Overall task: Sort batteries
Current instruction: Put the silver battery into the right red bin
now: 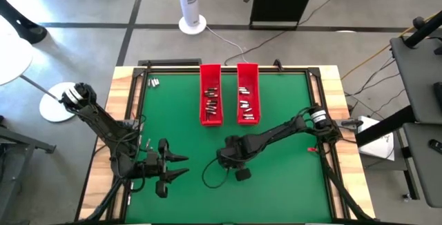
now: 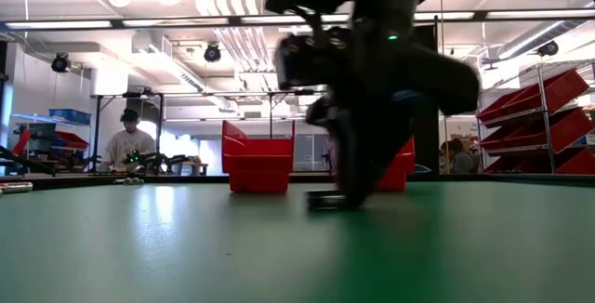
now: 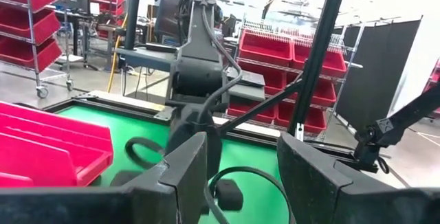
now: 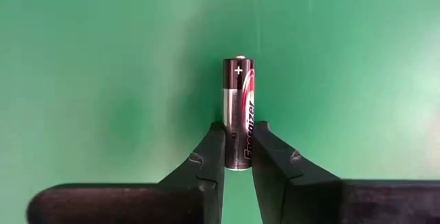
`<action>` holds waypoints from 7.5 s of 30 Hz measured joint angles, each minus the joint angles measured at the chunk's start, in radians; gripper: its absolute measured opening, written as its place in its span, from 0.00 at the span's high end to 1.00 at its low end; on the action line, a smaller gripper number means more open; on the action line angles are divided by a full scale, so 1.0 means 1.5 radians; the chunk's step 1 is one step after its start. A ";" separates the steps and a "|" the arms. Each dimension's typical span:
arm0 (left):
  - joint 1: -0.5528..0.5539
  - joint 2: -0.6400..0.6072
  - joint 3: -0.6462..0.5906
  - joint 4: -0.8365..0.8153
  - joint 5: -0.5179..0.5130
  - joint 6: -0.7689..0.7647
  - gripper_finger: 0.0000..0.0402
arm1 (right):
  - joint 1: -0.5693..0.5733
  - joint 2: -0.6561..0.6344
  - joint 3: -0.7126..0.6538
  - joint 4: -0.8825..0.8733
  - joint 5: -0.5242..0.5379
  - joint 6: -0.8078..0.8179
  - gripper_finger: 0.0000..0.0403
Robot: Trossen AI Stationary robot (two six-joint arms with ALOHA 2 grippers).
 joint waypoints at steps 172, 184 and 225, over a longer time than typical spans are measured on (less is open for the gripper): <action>-0.058 0.399 0.322 -1.303 1.004 -0.410 0.47 | 0.199 -0.296 -0.428 0.694 0.382 0.009 0.53; -0.035 0.355 0.399 -1.348 0.888 -0.544 0.47 | 0.199 -0.296 -0.429 0.694 0.382 0.013 0.52; 0.030 0.228 0.177 -1.040 0.827 -0.759 0.98 | 0.206 -0.328 -0.429 0.660 0.354 0.047 0.55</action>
